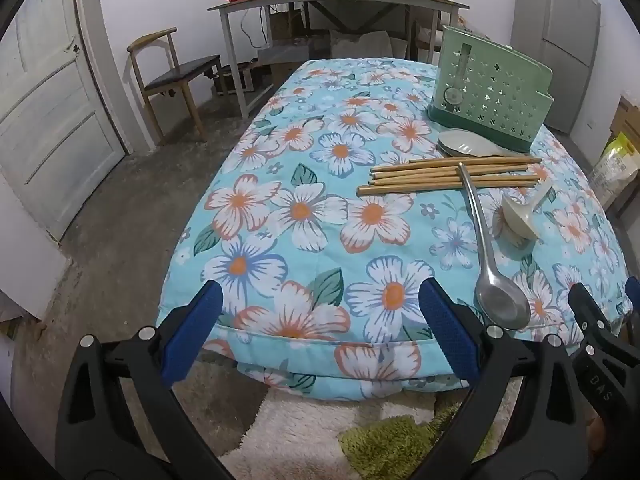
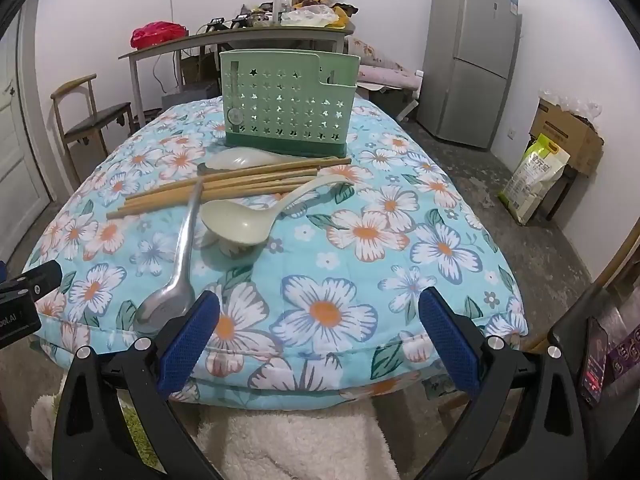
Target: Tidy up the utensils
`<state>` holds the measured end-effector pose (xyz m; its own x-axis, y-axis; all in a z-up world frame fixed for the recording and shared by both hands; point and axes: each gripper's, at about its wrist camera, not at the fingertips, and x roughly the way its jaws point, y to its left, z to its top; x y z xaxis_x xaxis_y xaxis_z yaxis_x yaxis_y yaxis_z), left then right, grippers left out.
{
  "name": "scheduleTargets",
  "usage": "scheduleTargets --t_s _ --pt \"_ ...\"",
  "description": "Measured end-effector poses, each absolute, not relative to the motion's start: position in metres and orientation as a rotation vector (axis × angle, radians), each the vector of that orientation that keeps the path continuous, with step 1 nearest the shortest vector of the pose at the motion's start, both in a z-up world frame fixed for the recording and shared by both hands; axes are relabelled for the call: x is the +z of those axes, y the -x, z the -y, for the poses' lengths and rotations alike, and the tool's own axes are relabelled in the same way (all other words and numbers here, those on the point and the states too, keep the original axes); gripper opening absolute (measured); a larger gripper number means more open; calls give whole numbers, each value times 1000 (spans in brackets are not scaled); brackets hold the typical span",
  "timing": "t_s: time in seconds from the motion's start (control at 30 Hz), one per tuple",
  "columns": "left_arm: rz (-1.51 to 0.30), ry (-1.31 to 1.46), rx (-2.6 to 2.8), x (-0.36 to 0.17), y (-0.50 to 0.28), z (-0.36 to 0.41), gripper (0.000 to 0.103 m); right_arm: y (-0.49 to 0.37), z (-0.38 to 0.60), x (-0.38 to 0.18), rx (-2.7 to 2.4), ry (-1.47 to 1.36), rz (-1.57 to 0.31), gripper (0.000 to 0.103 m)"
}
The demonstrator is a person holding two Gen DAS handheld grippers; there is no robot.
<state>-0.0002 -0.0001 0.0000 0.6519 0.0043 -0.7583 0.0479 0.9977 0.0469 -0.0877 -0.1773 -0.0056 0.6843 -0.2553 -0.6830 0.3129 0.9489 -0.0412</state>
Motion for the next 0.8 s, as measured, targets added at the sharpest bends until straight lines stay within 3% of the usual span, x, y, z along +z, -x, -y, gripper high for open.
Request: scheduleTargets --t_s 0.8 --pt "-876 -66 -11 -2 -1 -4 95 88 176 -1 -319 -80 -735 97"
